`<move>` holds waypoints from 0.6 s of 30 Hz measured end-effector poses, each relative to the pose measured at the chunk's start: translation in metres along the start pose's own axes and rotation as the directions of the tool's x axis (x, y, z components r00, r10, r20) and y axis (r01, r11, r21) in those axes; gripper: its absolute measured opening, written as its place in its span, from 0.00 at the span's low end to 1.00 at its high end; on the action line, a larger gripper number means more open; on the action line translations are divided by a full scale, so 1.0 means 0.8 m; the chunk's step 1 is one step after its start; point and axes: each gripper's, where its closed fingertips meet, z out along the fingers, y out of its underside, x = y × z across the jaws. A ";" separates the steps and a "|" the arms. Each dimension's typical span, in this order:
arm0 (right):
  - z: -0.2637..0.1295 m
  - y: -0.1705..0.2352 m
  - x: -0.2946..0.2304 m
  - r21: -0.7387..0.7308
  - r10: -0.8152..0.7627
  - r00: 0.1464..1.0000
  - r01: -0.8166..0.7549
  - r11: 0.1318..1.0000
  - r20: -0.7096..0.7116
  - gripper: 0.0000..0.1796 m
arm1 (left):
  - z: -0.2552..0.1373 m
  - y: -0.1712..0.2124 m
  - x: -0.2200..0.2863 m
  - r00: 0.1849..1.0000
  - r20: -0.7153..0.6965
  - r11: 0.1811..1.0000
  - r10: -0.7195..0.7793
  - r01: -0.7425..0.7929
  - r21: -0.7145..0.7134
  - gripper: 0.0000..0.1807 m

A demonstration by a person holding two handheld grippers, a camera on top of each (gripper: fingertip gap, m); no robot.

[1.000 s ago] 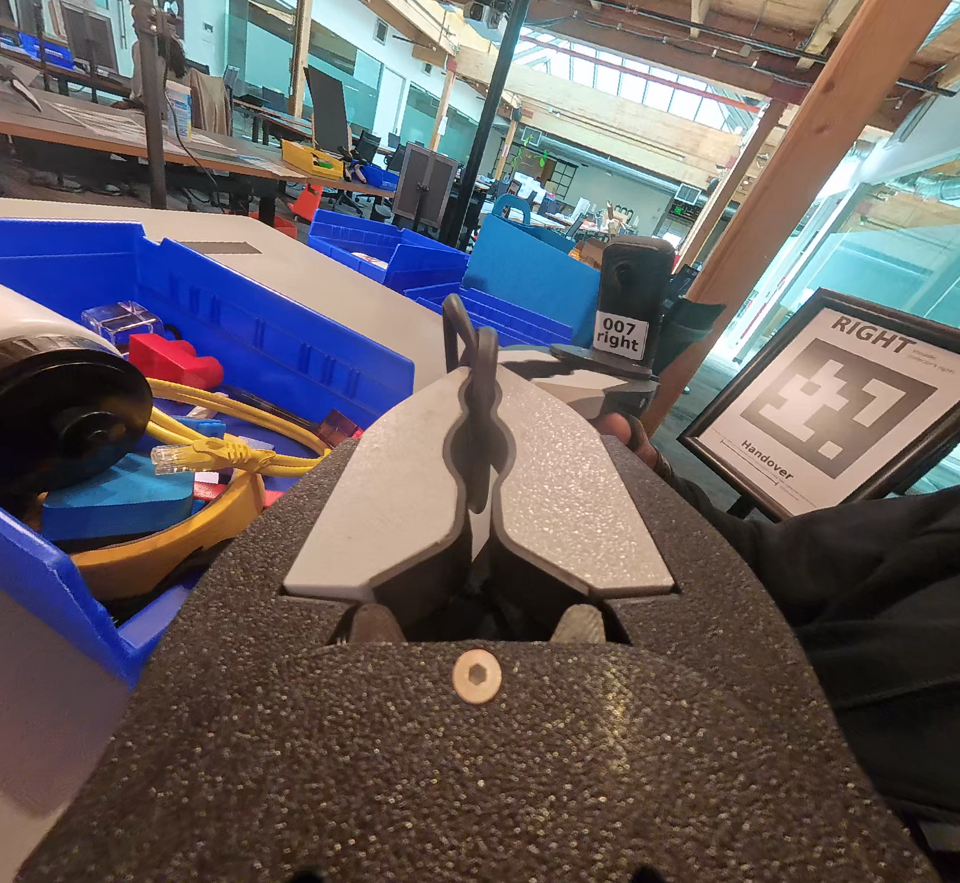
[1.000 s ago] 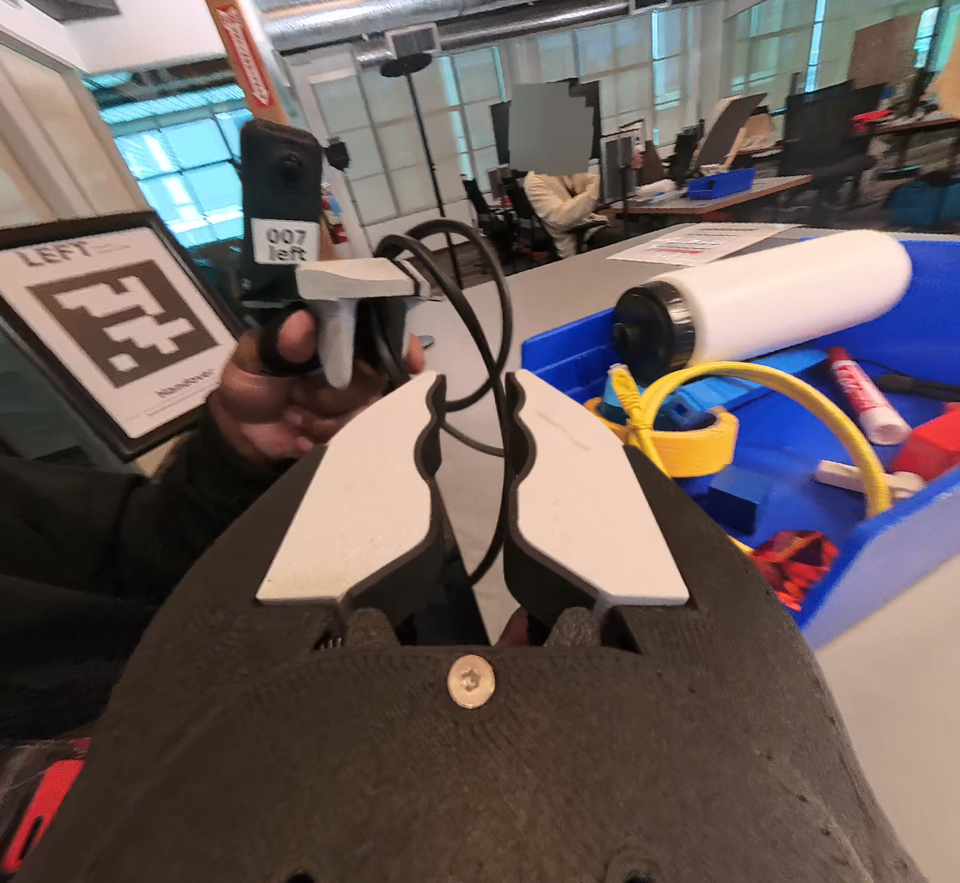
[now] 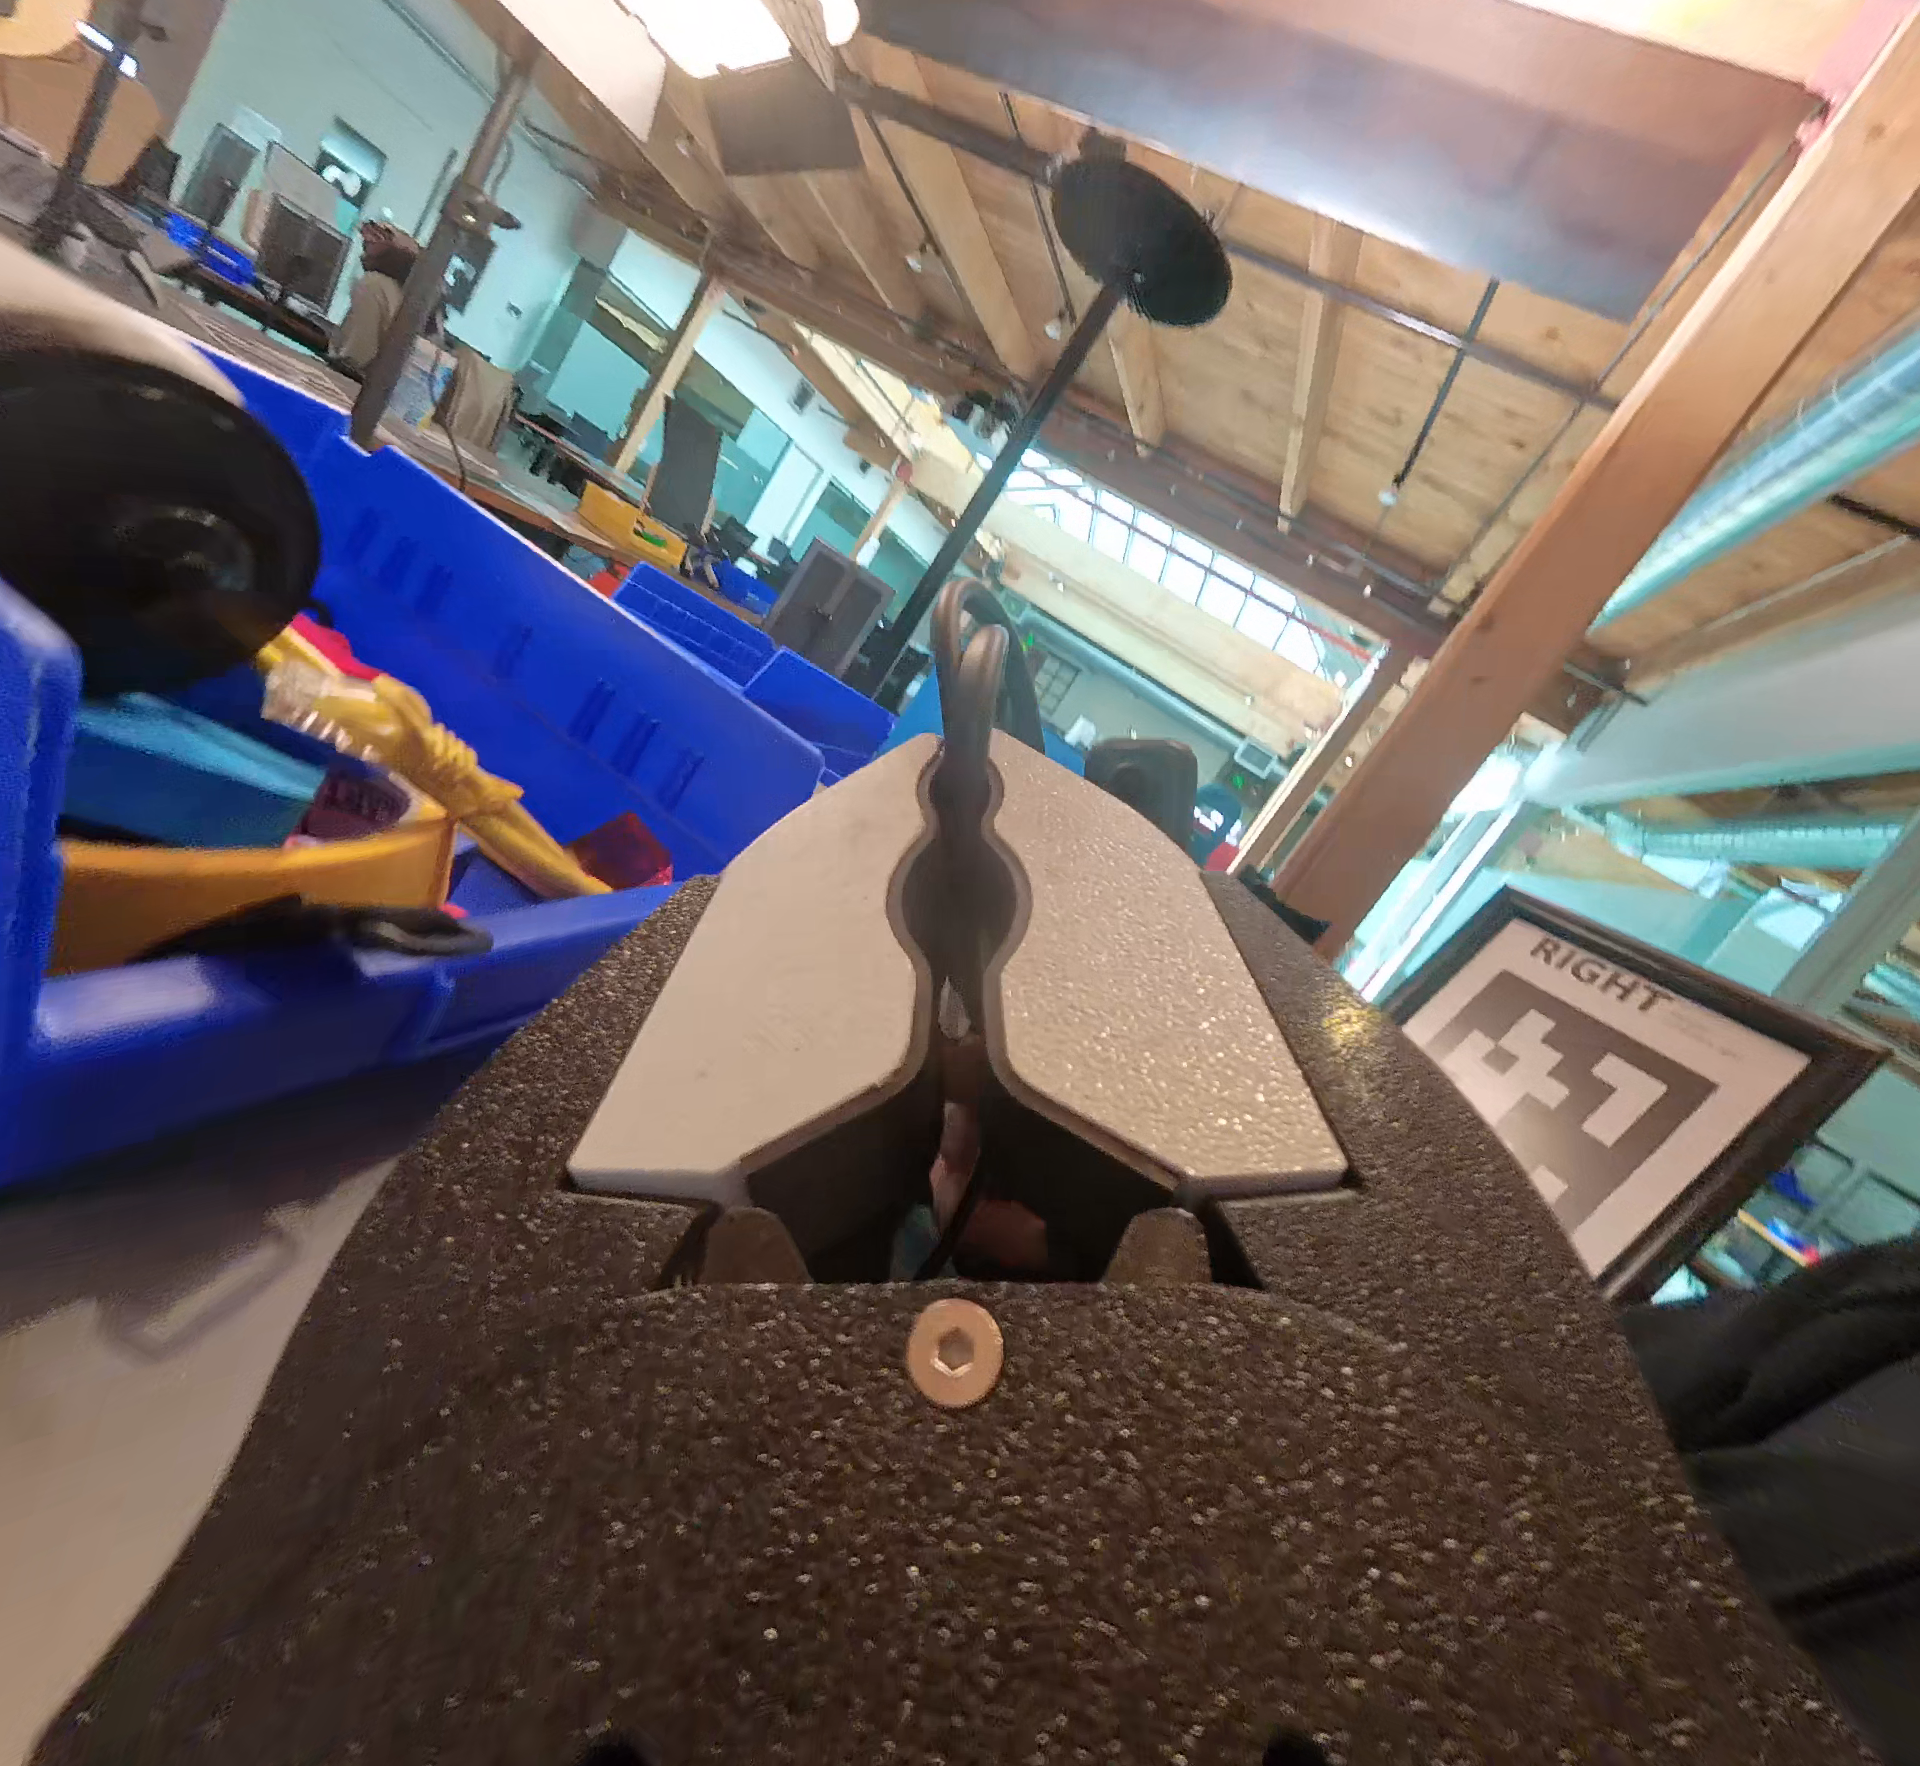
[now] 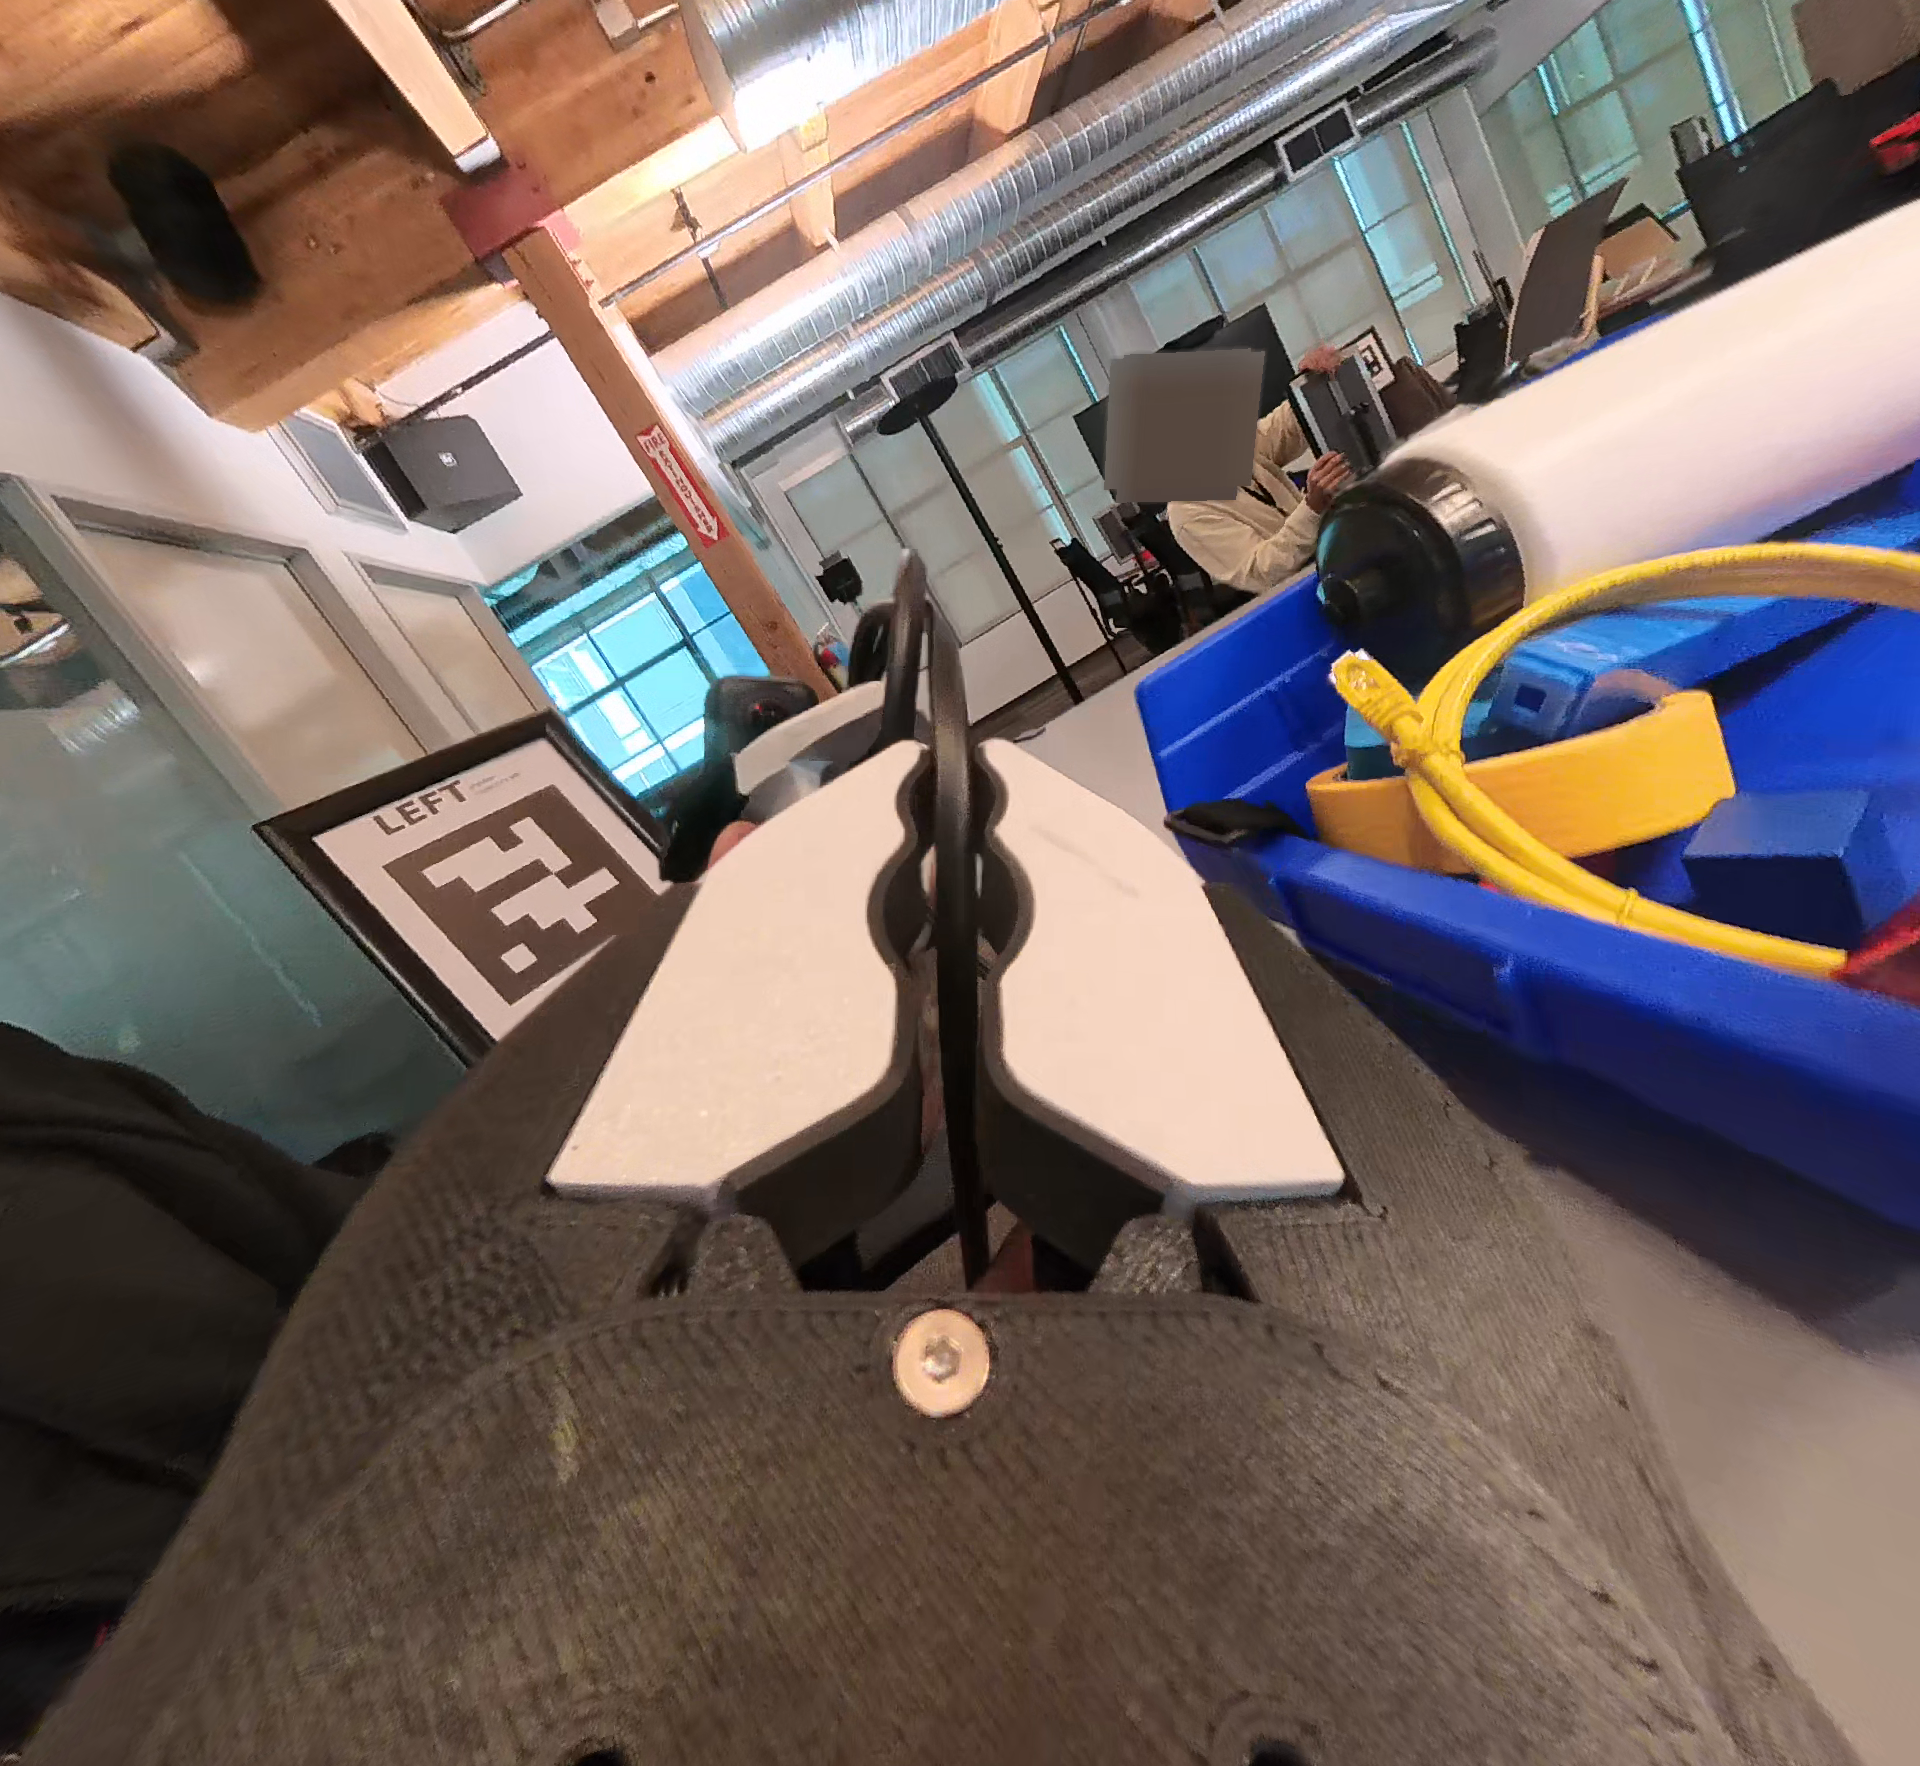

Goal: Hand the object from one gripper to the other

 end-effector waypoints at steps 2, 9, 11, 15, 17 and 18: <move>-0.008 0.008 0.001 0.033 0.018 1.000 -0.018 0.999 -0.005 0.04 | -0.006 0.007 -0.004 1.000 0.010 0.999 -0.022 0.022 0.032 0.00; -0.012 0.025 0.007 -0.026 -0.121 0.985 0.119 0.993 -0.125 0.06 | -0.004 0.021 0.002 0.998 0.008 0.998 0.056 -0.056 0.042 0.00; -0.012 0.026 0.006 -0.044 -0.156 0.978 0.152 0.987 -0.135 0.06 | -0.006 0.024 0.000 0.997 0.009 0.996 0.075 -0.076 0.044 0.00; -0.010 0.038 0.007 -0.093 -0.192 0.971 0.180 0.979 -0.146 0.11 | -0.006 0.029 -0.005 0.997 0.005 0.996 0.071 -0.072 0.059 0.00; -0.010 0.043 0.006 -0.108 -0.188 0.972 0.174 0.979 -0.141 0.12 | -0.005 0.033 -0.007 0.997 0.005 0.996 0.071 -0.071 0.053 0.00; -0.010 0.044 0.007 -0.110 -0.191 0.970 0.175 0.978 -0.149 0.12 | -0.004 0.034 -0.007 0.997 0.003 0.996 0.073 -0.073 0.051 0.00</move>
